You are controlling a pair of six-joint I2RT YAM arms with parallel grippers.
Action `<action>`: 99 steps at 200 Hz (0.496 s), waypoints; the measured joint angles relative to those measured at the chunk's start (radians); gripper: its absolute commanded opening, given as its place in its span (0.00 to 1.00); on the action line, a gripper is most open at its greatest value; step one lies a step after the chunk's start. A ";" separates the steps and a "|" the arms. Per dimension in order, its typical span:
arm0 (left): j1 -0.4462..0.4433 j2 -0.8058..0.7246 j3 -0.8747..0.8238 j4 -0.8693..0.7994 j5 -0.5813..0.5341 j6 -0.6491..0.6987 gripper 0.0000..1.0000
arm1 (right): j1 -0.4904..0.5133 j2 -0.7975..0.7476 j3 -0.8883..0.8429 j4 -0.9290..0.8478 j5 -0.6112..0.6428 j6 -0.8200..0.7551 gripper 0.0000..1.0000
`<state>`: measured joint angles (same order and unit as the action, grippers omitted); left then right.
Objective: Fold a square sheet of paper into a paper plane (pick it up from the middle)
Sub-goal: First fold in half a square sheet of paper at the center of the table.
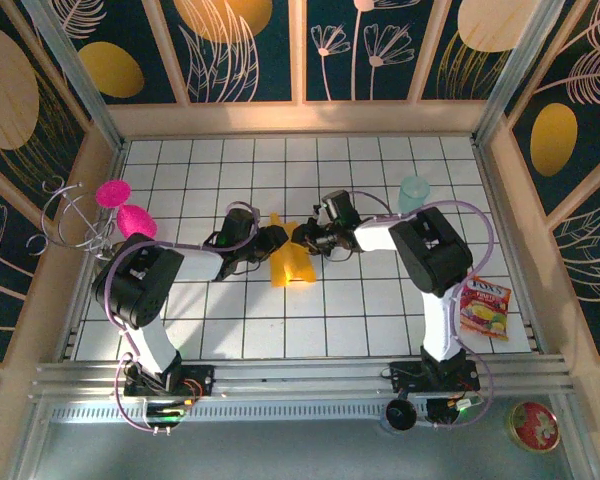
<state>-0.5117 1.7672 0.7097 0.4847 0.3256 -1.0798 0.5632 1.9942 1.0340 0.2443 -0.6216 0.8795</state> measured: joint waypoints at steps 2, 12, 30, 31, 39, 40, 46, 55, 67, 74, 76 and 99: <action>0.000 0.000 0.000 -0.007 -0.001 0.001 0.32 | -0.003 -0.008 -0.008 0.002 -0.001 0.000 0.25; 0.000 0.000 0.000 -0.030 -0.003 0.018 0.29 | -0.018 -0.050 -0.045 0.013 -0.008 0.000 0.26; 0.000 0.000 0.002 -0.051 -0.004 0.041 0.25 | -0.065 -0.134 -0.092 0.035 -0.008 0.000 0.28; 0.000 0.000 0.003 -0.053 -0.004 0.045 0.25 | -0.069 -0.140 -0.095 0.039 -0.008 -0.002 0.28; 0.000 -0.002 0.006 -0.060 -0.003 0.057 0.24 | -0.091 -0.174 -0.108 0.053 -0.008 -0.002 0.28; 0.000 -0.002 0.006 -0.060 -0.003 0.058 0.24 | -0.093 -0.177 -0.109 0.054 -0.008 -0.002 0.29; 0.000 -0.003 0.009 -0.065 0.000 0.064 0.23 | -0.107 -0.199 -0.116 0.063 -0.006 -0.003 0.29; 0.000 -0.010 0.013 -0.070 0.007 0.074 0.22 | -0.127 -0.230 -0.123 0.073 -0.004 -0.007 0.31; 0.000 -0.030 0.017 -0.073 0.017 0.086 0.22 | -0.146 -0.260 -0.133 0.088 -0.002 -0.012 0.33; 0.000 -0.045 0.019 -0.076 0.023 0.092 0.22 | -0.154 -0.271 -0.138 0.094 -0.002 -0.017 0.35; 0.000 -0.052 0.020 -0.077 0.027 0.093 0.22 | -0.156 -0.275 -0.140 0.096 -0.001 -0.017 0.36; 0.005 -0.127 0.039 -0.077 0.065 0.111 0.22 | -0.178 -0.294 -0.167 0.113 -0.010 -0.057 0.56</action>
<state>-0.5068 1.6402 0.7483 0.4072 0.3908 -0.9688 0.3855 1.7000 0.8665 0.3569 -0.6312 0.8227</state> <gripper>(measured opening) 0.223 0.458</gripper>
